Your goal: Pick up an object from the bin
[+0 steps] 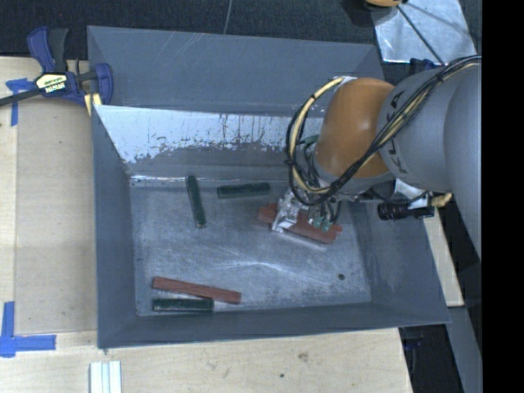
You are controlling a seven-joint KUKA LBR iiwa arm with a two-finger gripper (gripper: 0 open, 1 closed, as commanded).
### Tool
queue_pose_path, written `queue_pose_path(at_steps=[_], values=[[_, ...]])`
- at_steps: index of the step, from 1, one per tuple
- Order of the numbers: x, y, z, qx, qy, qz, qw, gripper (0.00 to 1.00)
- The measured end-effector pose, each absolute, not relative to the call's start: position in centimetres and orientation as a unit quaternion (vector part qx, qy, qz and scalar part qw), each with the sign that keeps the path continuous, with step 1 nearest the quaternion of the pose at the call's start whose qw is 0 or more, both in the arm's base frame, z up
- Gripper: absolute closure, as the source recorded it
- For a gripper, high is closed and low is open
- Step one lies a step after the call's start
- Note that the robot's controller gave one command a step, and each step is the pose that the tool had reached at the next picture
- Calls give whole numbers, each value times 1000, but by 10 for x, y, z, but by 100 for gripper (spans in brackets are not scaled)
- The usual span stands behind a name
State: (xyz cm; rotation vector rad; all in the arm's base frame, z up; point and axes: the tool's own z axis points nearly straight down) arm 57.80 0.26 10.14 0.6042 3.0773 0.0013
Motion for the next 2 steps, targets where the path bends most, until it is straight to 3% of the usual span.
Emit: queue_pose_path(at_steps=[2], values=[[578,2,145,193,981,0,2,100]])
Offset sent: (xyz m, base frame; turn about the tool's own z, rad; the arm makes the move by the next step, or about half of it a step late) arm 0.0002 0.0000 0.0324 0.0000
